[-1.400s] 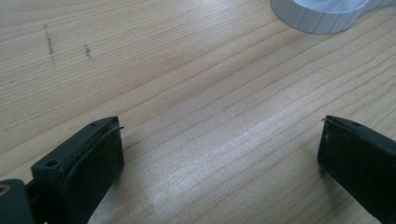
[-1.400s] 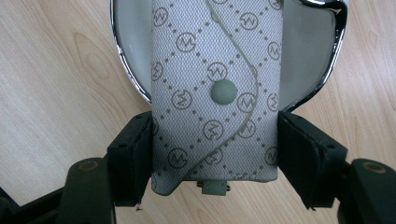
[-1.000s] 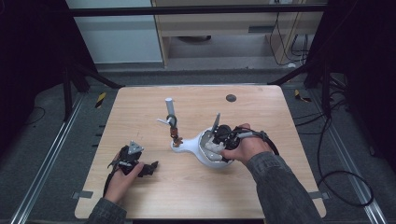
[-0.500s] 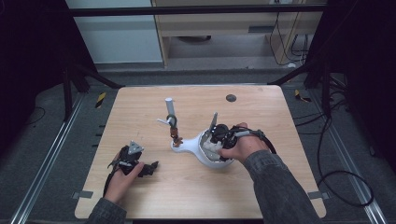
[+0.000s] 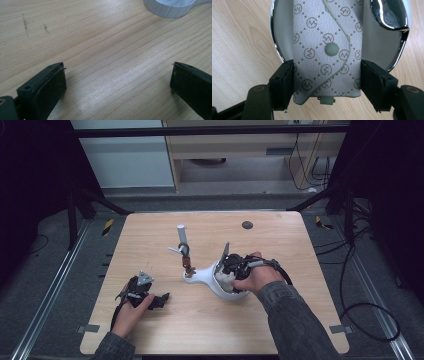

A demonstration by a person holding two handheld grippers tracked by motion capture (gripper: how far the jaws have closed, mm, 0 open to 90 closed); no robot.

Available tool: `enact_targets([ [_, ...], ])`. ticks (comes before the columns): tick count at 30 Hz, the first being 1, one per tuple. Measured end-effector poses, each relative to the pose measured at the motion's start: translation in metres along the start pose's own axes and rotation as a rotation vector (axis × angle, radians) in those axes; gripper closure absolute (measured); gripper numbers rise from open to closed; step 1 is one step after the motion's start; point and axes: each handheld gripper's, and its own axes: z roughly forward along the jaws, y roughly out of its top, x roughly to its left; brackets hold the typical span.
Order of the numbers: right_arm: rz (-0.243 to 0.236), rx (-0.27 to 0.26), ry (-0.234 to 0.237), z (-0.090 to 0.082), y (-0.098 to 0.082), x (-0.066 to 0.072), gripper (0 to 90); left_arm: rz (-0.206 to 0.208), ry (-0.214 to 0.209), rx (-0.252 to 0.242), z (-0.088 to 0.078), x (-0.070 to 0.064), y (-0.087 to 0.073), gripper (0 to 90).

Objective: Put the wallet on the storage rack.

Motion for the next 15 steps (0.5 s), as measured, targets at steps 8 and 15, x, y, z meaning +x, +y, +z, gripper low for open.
enact_targets([
  [8, -0.006, 0.007, 0.001, 0.0042, 0.0018, -0.0016, 31.1, 0.002, -0.001, 0.001, 0.0, -0.0001, 0.0, 0.0],
  [15, 0.005, 0.007, 0.008, 0.0063, 0.0031, -0.0017, 31.1, 0.004, -0.002, 0.001, -0.0001, -0.0001, 0.0, 0.0],
])
